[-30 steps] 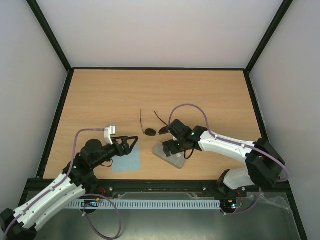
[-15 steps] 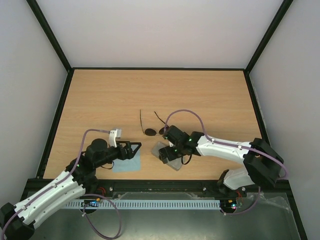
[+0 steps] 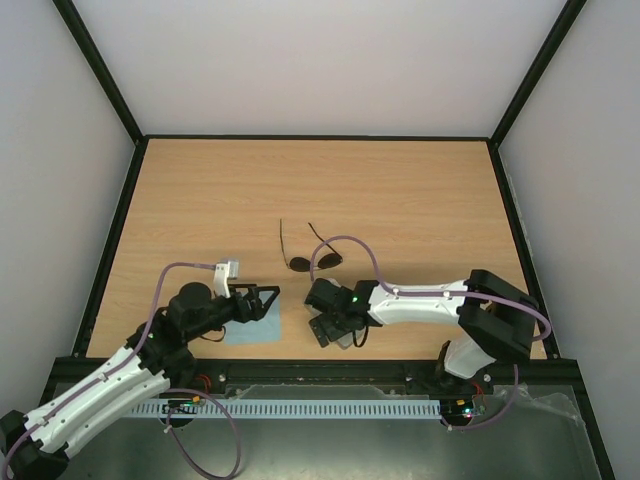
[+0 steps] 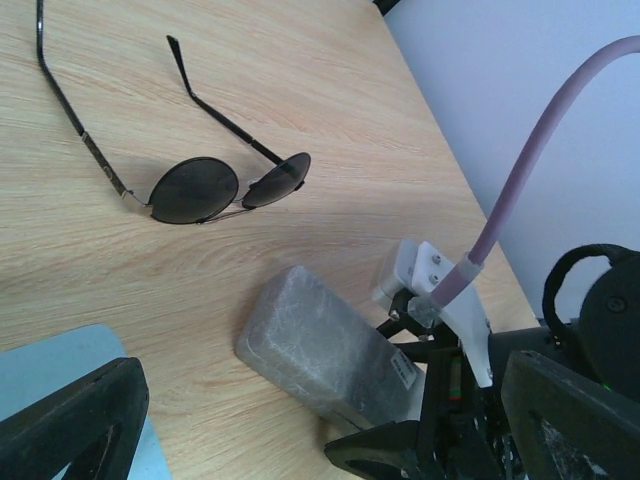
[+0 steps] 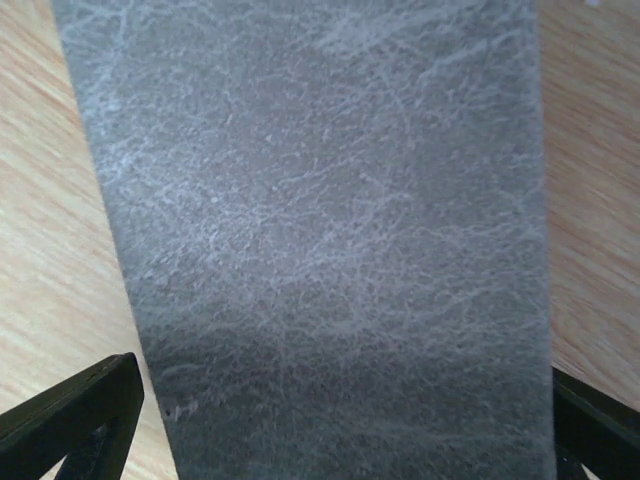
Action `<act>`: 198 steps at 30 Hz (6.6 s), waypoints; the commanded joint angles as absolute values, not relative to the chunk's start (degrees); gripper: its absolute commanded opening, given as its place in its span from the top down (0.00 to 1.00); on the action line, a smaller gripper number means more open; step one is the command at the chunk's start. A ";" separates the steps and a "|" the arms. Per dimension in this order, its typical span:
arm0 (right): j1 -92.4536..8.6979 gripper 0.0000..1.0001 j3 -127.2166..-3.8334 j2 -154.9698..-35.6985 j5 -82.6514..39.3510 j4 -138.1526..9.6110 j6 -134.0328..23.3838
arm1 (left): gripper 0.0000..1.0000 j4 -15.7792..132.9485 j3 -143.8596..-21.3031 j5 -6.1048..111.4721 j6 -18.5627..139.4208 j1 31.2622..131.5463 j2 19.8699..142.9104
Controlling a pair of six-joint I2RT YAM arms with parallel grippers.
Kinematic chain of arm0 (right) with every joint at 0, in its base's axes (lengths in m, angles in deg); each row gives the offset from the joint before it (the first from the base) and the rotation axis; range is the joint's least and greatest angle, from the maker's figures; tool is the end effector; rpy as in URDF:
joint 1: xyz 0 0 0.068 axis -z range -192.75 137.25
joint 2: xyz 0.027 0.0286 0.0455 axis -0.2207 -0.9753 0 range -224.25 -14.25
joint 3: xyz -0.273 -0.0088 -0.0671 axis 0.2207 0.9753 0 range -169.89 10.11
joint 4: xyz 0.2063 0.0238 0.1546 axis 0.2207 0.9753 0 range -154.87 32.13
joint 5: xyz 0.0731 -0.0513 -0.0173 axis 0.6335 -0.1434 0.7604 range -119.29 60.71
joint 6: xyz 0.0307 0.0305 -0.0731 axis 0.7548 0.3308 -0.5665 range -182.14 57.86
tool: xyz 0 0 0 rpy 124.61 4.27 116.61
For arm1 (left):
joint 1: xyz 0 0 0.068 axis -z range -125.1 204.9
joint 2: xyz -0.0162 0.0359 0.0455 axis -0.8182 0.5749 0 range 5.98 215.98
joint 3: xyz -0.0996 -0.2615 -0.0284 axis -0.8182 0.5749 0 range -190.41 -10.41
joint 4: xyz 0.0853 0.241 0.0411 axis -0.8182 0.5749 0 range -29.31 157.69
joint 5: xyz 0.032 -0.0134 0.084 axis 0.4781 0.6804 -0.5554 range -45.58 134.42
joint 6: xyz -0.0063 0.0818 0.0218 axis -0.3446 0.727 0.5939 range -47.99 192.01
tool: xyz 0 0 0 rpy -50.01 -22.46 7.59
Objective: Organize the sunglasses
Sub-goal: Pick up the sunglasses case at the center of the board, then open the sunglasses case, then place the sunglasses case at the center of the board.
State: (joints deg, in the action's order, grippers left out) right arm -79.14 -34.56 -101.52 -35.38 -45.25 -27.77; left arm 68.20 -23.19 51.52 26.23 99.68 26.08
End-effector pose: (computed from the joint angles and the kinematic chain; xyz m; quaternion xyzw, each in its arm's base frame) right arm 0.1256 0.2672 0.1349 -0.2551 0.9353 0.1518 0.1926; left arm 0.1035 -0.1158 0.1979 0.0308 0.7912 -0.4671 0.3935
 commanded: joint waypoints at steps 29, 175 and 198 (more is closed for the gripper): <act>-80.25 0.38 -39.19 -102.04 -45.65 -38.49 -28.45 | 0.00 64.34 -21.32 47.15 20.48 101.66 34.78; -22.52 0.44 -0.46 -66.28 14.14 -79.62 -13.96 | 0.19 48.69 -26.90 34.56 18.58 110.80 48.11; -35.95 0.00 -4.27 -47.37 -13.33 -50.65 -14.38 | 0.19 49.76 -27.15 33.78 18.94 110.45 48.68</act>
State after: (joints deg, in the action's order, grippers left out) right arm -29.77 -6.36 -52.91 -3.45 -59.74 -20.77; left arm 49.88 -27.45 34.07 17.79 111.04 48.27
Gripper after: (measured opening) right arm 0.997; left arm 0.809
